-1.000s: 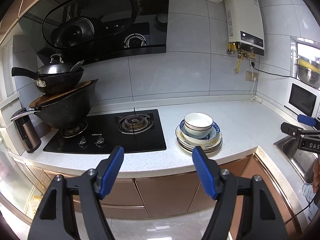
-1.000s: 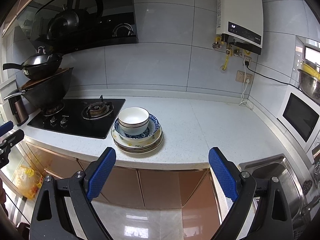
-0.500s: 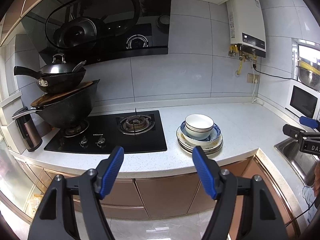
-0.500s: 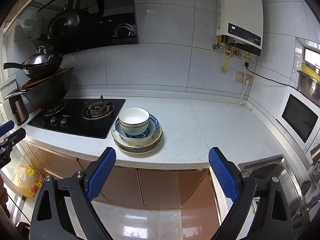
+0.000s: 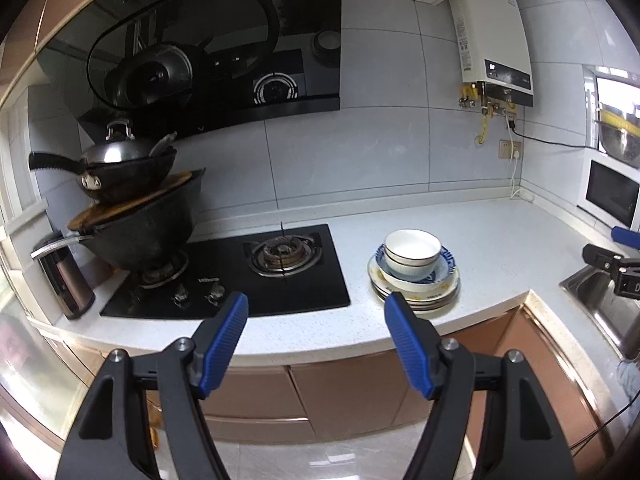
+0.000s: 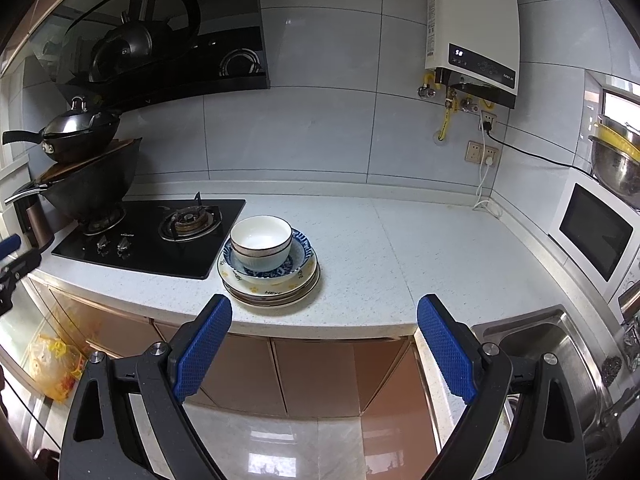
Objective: Organize plates and bowls
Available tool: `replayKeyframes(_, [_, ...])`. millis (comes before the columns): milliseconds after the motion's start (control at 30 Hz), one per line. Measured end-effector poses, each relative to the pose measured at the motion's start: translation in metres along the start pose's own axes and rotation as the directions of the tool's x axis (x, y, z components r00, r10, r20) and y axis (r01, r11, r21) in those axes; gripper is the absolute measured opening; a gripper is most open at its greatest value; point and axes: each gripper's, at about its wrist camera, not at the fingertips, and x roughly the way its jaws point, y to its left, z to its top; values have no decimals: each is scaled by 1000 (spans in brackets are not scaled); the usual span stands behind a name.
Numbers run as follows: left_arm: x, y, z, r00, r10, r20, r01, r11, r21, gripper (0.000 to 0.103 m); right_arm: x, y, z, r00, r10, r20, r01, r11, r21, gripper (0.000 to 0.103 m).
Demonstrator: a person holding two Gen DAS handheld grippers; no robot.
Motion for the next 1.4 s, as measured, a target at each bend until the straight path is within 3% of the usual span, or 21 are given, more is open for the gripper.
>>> replayKeyframes(367, [-19,39,-21,989,138,-49,-136,990,43,70,-24,-28,-10,997,-66,-30,66,998,-9,92])
replayKeyframes(467, [-31,41,-22,990,134,-53,-135,991,-4,70,-38,-41,-12,994,-106,-30,106,994,12,92])
replayKeyframes(633, [-38,34,-21,994,90,-60,-94,993,-66,70,-40,-46,-13,996,-81,-37,83,995,57,92])
replayKeyframes(867, [-36,28,-18,997,56,-59,-60,996,-62,70,-37,-36,-15,998,-57,-37,59,997,48,92])
replayKeyframes(1400, [-26,28,-21,995,50,-84,-55,997,-61,70,-36,-40,-23,997,-65,-48,68,995,75,92])
